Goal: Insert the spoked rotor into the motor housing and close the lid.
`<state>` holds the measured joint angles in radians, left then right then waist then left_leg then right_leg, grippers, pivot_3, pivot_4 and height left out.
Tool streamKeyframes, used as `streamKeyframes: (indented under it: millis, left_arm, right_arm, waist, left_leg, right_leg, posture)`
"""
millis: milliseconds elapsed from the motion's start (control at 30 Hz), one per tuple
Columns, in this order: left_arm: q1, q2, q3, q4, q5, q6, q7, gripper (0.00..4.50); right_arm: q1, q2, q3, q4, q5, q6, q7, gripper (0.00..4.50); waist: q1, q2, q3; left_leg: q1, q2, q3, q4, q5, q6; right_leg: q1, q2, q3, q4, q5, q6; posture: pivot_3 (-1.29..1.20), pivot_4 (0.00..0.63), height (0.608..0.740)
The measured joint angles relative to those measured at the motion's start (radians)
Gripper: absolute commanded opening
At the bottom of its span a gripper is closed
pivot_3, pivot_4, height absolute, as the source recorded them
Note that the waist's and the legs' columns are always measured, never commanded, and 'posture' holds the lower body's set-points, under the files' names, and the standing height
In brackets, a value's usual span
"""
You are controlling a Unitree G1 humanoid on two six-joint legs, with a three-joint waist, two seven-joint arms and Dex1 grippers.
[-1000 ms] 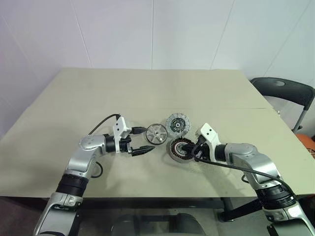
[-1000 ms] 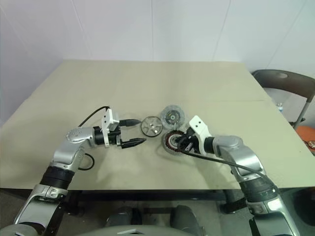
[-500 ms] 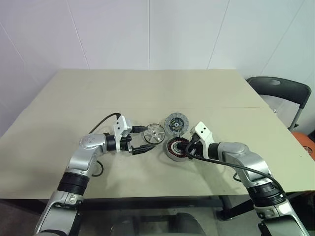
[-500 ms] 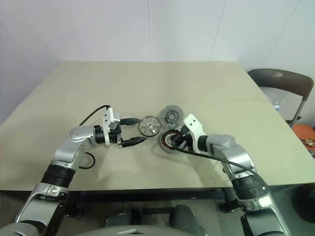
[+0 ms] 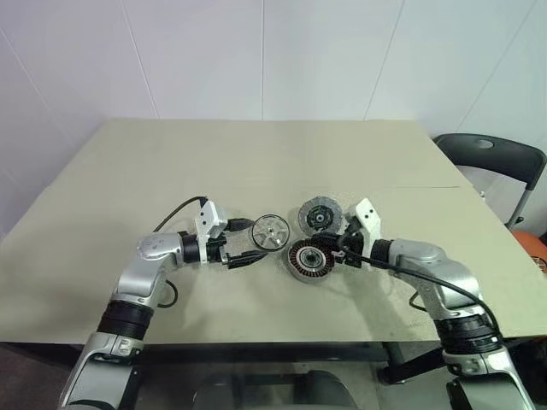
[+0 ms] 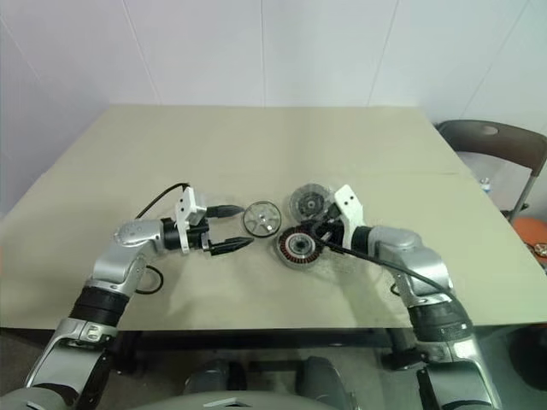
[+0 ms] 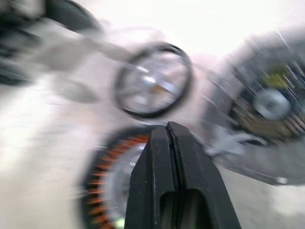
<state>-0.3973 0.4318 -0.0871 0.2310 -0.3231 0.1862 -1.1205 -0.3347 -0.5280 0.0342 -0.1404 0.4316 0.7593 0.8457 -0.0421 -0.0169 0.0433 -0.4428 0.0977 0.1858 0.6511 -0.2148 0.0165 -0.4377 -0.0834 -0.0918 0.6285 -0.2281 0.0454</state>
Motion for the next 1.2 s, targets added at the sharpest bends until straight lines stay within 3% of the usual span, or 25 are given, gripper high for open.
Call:
streamKeyframes:
  millis: [300,433,867,1200]
  left_arm:
    - [0.093,-0.021,0.082,0.021,-0.041,0.132,0.136,4.50]
    - [0.093,-0.063,0.128,0.040,-0.104,0.273,0.211,4.50]
    - [-0.056,-0.117,0.241,0.103,-0.248,0.690,0.351,4.50]
    - [-0.141,-0.176,0.268,0.187,-0.300,0.854,0.355,4.50]
  right_arm:
    - [0.036,-0.083,-0.062,-0.035,0.076,0.033,0.044,0.02]
    - [0.036,-0.093,-0.075,-0.034,0.082,0.027,0.046,0.02]
    - [0.086,-0.145,-0.078,-0.102,0.124,0.033,0.082,0.02]
    - [0.109,-0.168,-0.078,-0.111,0.124,0.025,0.095,0.02]
  waist:
    - [-0.001,0.000,0.000]
    - [0.000,0.000,0.000]
    - [0.010,0.000,0.000]
    - [0.033,0.000,-0.001]
  left_leg:
    - [0.001,0.000,-0.001,0.001,0.000,0.000]
    - [0.001,0.000,-0.001,0.001,0.000,0.000]
    - [0.003,-0.003,-0.003,0.002,0.000,0.000]
    - [0.002,-0.005,-0.007,0.000,-0.001,0.002]
  right_leg:
    - [-0.001,0.000,0.000,0.000,0.000,0.000]
    - [-0.001,-0.003,0.000,0.000,0.000,0.000]
    - [0.002,-0.005,-0.002,-0.001,0.000,0.000]
    - [0.007,-0.005,-0.005,-0.008,0.000,0.000]
  posture:
    - [0.00,0.000,0.740]
    - [0.00,0.000,0.740]
    - [0.00,0.000,0.740]
    - [0.00,0.000,0.740]
